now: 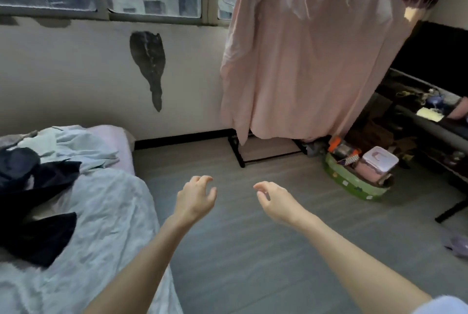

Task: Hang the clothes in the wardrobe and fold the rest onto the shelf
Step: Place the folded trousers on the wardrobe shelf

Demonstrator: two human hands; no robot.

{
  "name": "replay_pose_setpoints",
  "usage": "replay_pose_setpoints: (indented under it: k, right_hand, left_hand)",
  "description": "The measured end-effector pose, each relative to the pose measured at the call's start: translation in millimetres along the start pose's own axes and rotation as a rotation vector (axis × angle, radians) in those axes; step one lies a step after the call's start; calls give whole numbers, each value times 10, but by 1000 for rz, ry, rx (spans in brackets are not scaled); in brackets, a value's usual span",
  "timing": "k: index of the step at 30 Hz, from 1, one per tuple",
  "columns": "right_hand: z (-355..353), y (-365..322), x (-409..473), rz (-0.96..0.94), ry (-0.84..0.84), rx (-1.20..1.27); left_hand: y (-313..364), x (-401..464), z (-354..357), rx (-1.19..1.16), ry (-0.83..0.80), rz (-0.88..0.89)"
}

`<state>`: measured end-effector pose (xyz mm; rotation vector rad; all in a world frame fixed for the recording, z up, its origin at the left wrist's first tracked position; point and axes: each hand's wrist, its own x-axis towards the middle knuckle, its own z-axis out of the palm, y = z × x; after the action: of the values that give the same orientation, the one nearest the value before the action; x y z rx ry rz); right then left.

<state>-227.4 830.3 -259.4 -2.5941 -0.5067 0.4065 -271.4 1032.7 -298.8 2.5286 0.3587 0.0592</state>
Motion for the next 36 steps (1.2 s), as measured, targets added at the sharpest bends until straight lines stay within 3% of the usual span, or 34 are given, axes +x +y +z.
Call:
replay_pose_setpoints:
  k: [5, 15, 26, 29, 36]
  right_hand:
    - [101, -369, 859, -147, -119, 22]
    - [525, -1616, 2458, -625, -349, 0]
    - [1320, -2569, 3511, -821, -612, -65]
    - [1691, -2811, 3677, -853, -679, -96]
    - [2689, -3755, 4251, -839, -733, -172]
  left_hand:
    - [-368, 302, -286, 1, 87, -155]
    - [-1351, 741, -988, -12, 353, -585]
    - [-2194, 848, -1026, -109, 451, -949]
    - [-2597, 849, -1031, -82, 411, -997]
    - [-4069, 1074, -1481, 171, 152, -1006]
